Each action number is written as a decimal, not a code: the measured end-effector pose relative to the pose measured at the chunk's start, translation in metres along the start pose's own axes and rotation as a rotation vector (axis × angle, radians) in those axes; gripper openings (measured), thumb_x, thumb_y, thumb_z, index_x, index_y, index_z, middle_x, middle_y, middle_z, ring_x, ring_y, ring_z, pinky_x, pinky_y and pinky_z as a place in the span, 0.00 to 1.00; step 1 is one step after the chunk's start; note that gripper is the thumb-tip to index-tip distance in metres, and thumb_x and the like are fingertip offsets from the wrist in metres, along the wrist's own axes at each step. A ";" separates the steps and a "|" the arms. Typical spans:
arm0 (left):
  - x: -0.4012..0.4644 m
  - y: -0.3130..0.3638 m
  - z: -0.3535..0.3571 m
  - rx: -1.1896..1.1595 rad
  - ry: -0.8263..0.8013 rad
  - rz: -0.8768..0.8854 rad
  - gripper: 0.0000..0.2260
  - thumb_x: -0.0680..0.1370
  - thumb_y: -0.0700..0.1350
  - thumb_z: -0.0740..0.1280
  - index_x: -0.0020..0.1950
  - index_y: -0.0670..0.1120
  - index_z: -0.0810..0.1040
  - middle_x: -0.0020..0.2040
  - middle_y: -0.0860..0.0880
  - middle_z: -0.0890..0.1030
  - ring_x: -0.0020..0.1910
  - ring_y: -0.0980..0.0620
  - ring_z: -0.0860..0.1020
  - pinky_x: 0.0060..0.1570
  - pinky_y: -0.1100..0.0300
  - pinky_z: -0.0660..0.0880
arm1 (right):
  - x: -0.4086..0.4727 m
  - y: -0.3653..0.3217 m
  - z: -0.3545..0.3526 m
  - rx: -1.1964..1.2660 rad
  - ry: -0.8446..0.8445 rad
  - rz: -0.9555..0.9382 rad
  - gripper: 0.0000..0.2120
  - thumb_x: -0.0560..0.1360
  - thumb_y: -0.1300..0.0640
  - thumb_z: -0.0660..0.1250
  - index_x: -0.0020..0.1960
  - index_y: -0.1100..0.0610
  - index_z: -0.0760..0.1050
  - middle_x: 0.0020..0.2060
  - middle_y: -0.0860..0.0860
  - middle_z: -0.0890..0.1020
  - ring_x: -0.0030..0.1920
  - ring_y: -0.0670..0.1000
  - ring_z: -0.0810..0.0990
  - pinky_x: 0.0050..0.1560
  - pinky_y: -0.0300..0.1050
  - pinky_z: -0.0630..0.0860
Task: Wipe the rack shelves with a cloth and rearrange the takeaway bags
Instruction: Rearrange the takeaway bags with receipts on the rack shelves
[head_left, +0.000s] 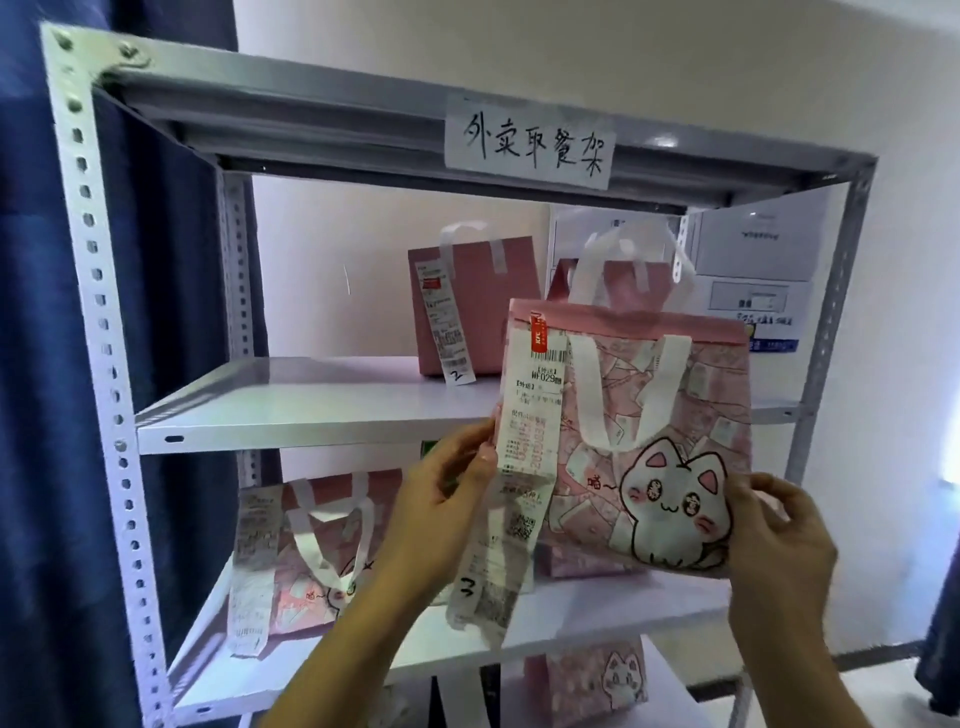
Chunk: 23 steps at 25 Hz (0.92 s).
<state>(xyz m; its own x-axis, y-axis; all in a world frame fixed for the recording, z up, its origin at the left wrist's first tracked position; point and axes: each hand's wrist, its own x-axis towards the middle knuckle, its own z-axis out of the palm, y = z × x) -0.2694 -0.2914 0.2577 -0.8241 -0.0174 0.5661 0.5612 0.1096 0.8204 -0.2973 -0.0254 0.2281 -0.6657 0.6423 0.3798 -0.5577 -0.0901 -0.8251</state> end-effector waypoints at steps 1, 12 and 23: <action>0.009 0.008 0.008 0.014 0.028 0.015 0.14 0.76 0.62 0.62 0.61 0.70 0.77 0.58 0.64 0.83 0.56 0.62 0.82 0.52 0.56 0.79 | 0.013 -0.007 0.005 0.017 -0.030 -0.009 0.02 0.79 0.52 0.70 0.48 0.46 0.77 0.41 0.47 0.87 0.37 0.44 0.86 0.30 0.43 0.82; 0.056 0.036 0.009 0.124 0.273 -0.019 0.12 0.83 0.51 0.61 0.61 0.67 0.77 0.58 0.65 0.82 0.60 0.56 0.80 0.55 0.41 0.81 | 0.080 -0.011 0.083 0.116 -0.238 0.023 0.04 0.79 0.53 0.70 0.46 0.47 0.76 0.39 0.44 0.87 0.36 0.43 0.86 0.30 0.38 0.79; 0.119 -0.006 -0.011 0.146 0.477 0.022 0.06 0.78 0.55 0.66 0.54 0.58 0.78 0.56 0.55 0.84 0.55 0.48 0.83 0.52 0.42 0.81 | 0.115 0.015 0.159 -0.087 -0.362 -0.037 0.04 0.80 0.53 0.68 0.46 0.49 0.76 0.39 0.48 0.84 0.41 0.51 0.85 0.40 0.47 0.84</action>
<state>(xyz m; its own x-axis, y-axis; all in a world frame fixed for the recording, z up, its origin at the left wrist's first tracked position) -0.3699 -0.3047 0.3210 -0.6663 -0.4619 0.5853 0.5339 0.2524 0.8070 -0.4608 -0.0741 0.3262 -0.7868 0.3314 0.5207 -0.5509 0.0032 -0.8346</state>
